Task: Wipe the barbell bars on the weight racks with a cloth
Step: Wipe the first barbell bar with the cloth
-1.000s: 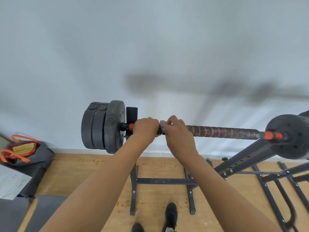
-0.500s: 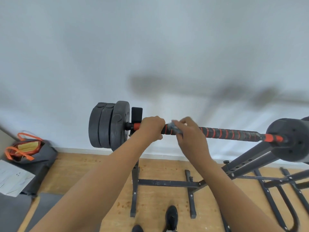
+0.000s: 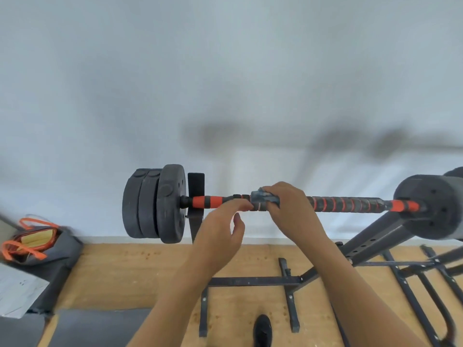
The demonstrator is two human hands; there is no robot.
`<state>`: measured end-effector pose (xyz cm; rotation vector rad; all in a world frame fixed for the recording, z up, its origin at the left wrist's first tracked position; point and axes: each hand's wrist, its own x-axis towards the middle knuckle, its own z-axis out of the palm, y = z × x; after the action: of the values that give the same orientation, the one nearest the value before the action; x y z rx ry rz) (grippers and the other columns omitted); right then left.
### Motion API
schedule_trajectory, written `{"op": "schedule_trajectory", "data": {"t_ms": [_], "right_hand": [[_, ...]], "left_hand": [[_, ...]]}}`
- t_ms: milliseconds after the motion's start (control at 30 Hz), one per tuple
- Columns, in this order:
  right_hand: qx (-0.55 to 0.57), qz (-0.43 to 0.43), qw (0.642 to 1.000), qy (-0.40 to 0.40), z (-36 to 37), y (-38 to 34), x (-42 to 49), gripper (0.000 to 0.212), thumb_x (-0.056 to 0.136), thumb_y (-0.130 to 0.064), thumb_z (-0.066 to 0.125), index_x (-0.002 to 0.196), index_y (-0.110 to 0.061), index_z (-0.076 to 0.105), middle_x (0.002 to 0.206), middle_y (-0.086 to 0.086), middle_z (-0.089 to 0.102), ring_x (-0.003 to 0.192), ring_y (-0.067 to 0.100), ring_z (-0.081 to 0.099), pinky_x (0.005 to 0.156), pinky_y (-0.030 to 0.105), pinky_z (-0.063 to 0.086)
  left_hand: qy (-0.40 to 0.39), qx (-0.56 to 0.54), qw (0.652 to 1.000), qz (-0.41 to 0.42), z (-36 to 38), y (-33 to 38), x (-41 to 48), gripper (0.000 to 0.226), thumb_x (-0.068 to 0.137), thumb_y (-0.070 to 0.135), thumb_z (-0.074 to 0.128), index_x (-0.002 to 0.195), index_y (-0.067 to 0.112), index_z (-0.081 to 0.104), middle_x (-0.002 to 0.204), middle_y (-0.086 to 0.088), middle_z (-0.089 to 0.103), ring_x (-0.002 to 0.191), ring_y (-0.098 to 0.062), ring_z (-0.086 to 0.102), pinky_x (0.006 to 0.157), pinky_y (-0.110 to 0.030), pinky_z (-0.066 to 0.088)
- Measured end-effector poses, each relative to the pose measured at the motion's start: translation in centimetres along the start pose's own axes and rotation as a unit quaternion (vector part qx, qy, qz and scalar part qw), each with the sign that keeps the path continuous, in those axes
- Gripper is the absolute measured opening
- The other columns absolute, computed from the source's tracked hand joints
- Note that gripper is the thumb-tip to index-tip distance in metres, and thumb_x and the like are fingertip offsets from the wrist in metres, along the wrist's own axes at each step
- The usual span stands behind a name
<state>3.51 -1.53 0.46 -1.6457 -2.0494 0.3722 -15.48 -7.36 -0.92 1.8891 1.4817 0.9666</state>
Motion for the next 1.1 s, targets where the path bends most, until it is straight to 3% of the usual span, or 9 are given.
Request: {"op": "schedule_trajectory", "data": {"t_ms": [67,167,300,433,667,833,933,1033,1100], "right_hand": [[0.005,-0.017,1.0,0.006,0.3,-0.4,0.7,0.033,0.092,-0.008,0.055,0.114,-0.025,0.073,0.091,-0.01,0.062,0.084,0.009,0.055,0.073,0.024,0.048],[0.002,-0.025,0.999,0.039,1.2,-1.0,2.2,0.036,0.089,-0.007,0.055,0.116,-0.025,0.072,0.102,-0.011,0.066,0.096,0.014,0.056,0.076,0.031,0.051],[-0.079,-0.033,0.996,0.018,4.1,-1.5,2.4,0.026,0.092,-0.013,0.055,0.111,-0.021,0.072,0.112,-0.007,0.06,0.097,0.018,0.051,0.061,0.027,0.042],[-0.112,-0.037,0.993,0.017,5.6,-1.6,0.4,0.023,0.094,-0.01,0.057,0.112,-0.02,0.067,0.111,-0.008,0.054,0.092,0.017,0.045,0.047,0.029,0.044],[-0.19,-0.075,0.979,-0.004,5.0,-1.4,-1.0,0.047,0.08,0.004,0.064,0.121,-0.019,0.061,0.11,-0.008,0.05,0.085,0.016,0.041,0.041,0.026,0.034],[-0.182,-0.124,0.974,-0.049,4.0,-0.6,-2.4,0.048,0.088,-0.004,0.064,0.128,-0.029,0.061,0.117,-0.013,0.052,0.104,0.016,0.047,0.051,0.031,0.052],[-0.148,-0.09,0.985,-0.012,2.1,-0.1,-1.3,0.04,0.092,-0.007,0.06,0.125,-0.028,0.064,0.119,-0.01,0.056,0.103,0.017,0.053,0.059,0.035,0.056],[-0.104,-0.042,0.993,0.043,1.0,-0.1,1.9,0.035,0.091,-0.007,0.057,0.119,-0.024,0.069,0.113,-0.004,0.057,0.096,0.02,0.055,0.057,0.035,0.052],[-0.111,-0.031,0.993,0.021,2.0,-0.8,2.7,0.027,0.093,-0.012,0.056,0.11,-0.026,0.071,0.104,-0.004,0.053,0.092,0.02,0.054,0.055,0.031,0.046]], "left_hand": [[0.075,0.1,0.992,0.025,1.4,-2.2,1.6,0.053,0.087,-0.002,0.067,0.135,0.019,0.059,0.129,0.01,0.062,0.121,-0.003,0.053,0.107,-0.02,0.043],[0.021,0.249,0.968,0.032,3.0,-4.6,3.7,0.062,0.079,0.008,0.075,0.138,0.01,0.053,0.127,-0.004,0.061,0.119,-0.023,0.056,0.11,-0.035,0.044],[-0.061,0.43,0.9,0.026,4.0,-4.5,5.9,0.029,0.089,0.009,0.055,0.116,0.014,0.048,0.097,-0.002,0.048,0.092,-0.022,0.052,0.089,-0.035,0.041],[-0.071,0.451,0.889,0.011,4.0,-4.1,7.4,0.024,0.093,0.005,0.051,0.114,0.014,0.044,0.09,0.0,0.043,0.088,-0.021,0.053,0.078,-0.034,0.032],[-0.168,0.416,0.894,0.0,2.8,-4.6,9.5,0.019,0.098,0.014,0.051,0.115,0.011,0.043,0.094,-0.004,0.065,0.079,-0.026,0.053,0.075,-0.036,0.034],[-0.252,0.365,0.896,-0.023,1.6,-4.9,11.1,0.034,0.096,0.031,0.063,0.118,0.011,0.048,0.085,0.001,0.055,0.081,-0.024,0.06,0.066,-0.036,0.048],[-0.209,0.404,0.89,-0.019,2.2,-4.7,10.9,0.043,0.086,0.046,0.078,0.108,0.016,0.056,0.082,0.003,0.054,0.08,-0.025,0.06,0.067,-0.033,0.045],[-0.14,0.442,0.886,-0.014,2.9,-4.5,10.4,0.016,0.087,0.026,0.072,0.099,0.018,0.065,0.068,0.004,0.046,0.07,-0.025,0.057,0.063,-0.031,0.04],[-0.139,0.451,0.881,-0.016,2.9,-4.4,10.5,0.006,0.087,0.016,0.064,0.092,0.018,0.062,0.066,0.004,0.044,0.068,-0.025,0.057,0.063,-0.031,0.041]]}}
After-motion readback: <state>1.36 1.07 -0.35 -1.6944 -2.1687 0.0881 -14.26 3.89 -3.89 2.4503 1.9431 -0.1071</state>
